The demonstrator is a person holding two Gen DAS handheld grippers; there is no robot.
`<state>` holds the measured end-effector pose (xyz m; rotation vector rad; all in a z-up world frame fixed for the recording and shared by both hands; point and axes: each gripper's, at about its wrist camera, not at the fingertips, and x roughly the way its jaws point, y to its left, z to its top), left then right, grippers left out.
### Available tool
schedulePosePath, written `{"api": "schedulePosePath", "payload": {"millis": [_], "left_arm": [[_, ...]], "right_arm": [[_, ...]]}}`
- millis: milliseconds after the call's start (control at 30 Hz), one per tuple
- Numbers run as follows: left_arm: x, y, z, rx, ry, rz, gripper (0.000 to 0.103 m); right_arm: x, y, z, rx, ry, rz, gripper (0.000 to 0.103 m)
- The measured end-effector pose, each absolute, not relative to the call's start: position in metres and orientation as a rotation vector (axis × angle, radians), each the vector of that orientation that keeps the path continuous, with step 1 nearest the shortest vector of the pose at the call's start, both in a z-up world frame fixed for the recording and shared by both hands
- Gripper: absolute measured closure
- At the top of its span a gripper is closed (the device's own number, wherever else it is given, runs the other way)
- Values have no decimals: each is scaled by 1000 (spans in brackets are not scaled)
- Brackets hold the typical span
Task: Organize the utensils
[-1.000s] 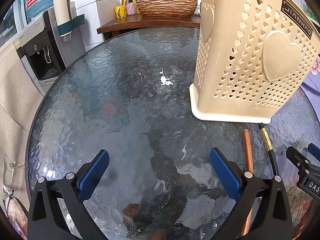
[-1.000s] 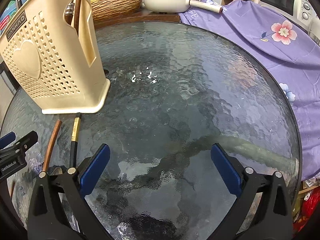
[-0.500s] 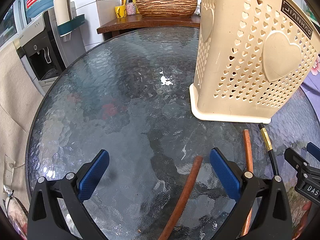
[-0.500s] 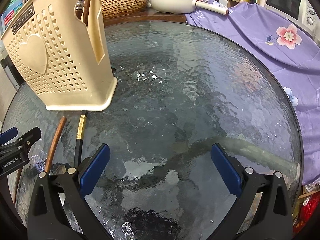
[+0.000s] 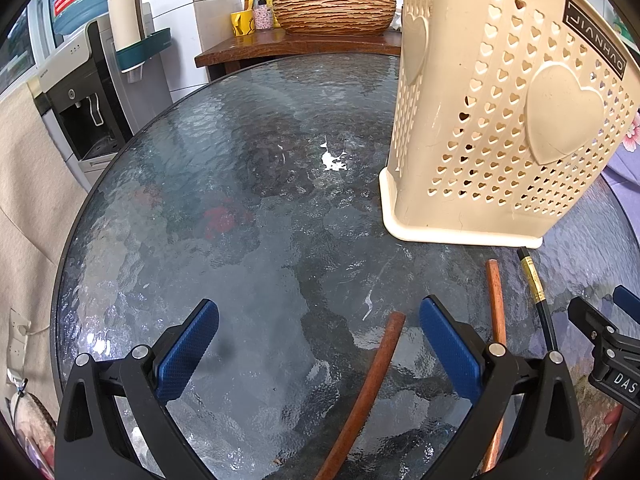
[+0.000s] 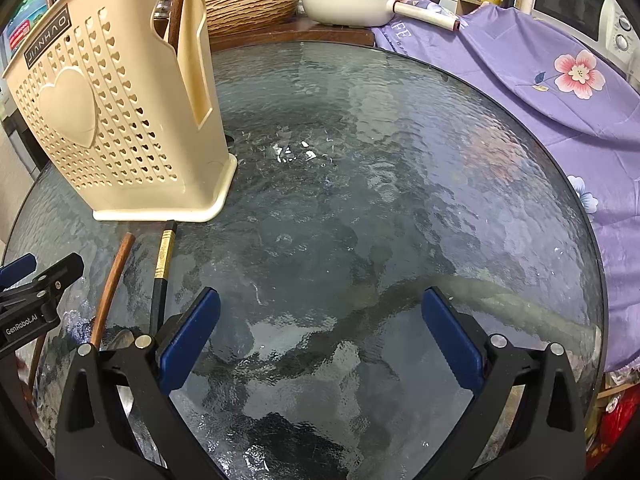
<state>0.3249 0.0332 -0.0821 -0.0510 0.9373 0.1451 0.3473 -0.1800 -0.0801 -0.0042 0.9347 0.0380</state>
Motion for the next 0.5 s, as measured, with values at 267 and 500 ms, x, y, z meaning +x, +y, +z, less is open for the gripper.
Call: {"api": "schedulePosePath", "payload": {"millis": [267, 500], "left_arm": [[318, 33, -62, -68, 873, 141, 7], [267, 19, -23, 238, 795, -82, 6]], "right_arm": [[349, -182, -78, 5, 930, 60, 5], [313, -193, -44, 82, 826, 83, 5]]}}
